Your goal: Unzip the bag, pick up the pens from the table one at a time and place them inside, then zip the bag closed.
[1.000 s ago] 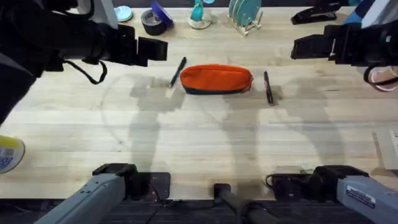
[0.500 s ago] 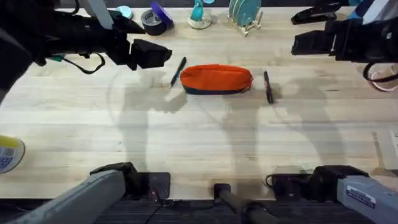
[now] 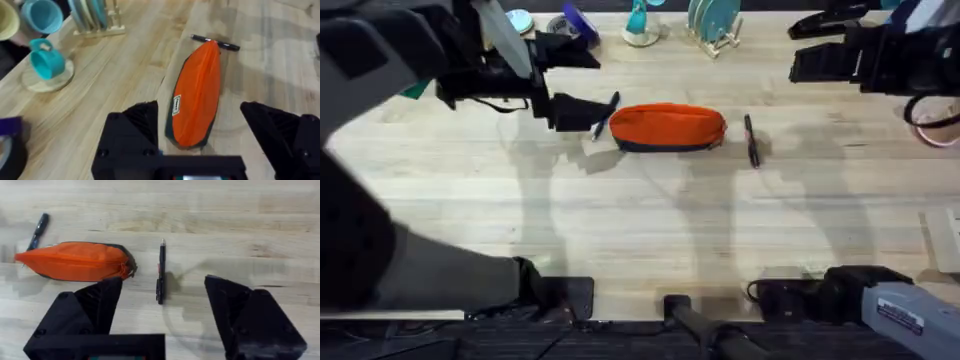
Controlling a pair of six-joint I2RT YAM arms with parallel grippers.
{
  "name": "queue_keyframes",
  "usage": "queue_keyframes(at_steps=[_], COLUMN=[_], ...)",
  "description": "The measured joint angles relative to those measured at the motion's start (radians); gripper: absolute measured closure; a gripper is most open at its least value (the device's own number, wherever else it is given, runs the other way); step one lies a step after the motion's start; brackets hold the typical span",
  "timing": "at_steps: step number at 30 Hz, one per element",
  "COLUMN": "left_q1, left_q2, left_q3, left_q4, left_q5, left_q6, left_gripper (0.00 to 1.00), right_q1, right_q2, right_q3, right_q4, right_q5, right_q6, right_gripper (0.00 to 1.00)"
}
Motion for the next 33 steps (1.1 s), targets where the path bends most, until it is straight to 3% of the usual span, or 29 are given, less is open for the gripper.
queue_keyframes(at_steps=[5,10,20,33], left_q1=[0.000,-0.003,-0.070,-0.097], left_q2=[0.121,0.219,0.314,0.325], left_q3=[0.000,0.000,0.001,0.001], left_q4=[0.003,0.026,0.058,0.059], left_q5=[0.087,0.135,0.153,0.141], left_q6=[0.119,0.178,0.215,0.221], left_gripper=[0.009,0.006,0.053,0.157], right_q1=[0.000,0.000,0.000,0.000], right_q2=[0.000,0.000,0.000,0.000], right_q3=[0.000,0.000,0.000,0.000], right_q4=[0.000,0.000,0.000,0.000], right_q5=[0.000,0.000,0.000,0.000], right_q6=[0.000,0.000,0.000,0.000], right_gripper=[0.005,0.006,0.005,0.005])
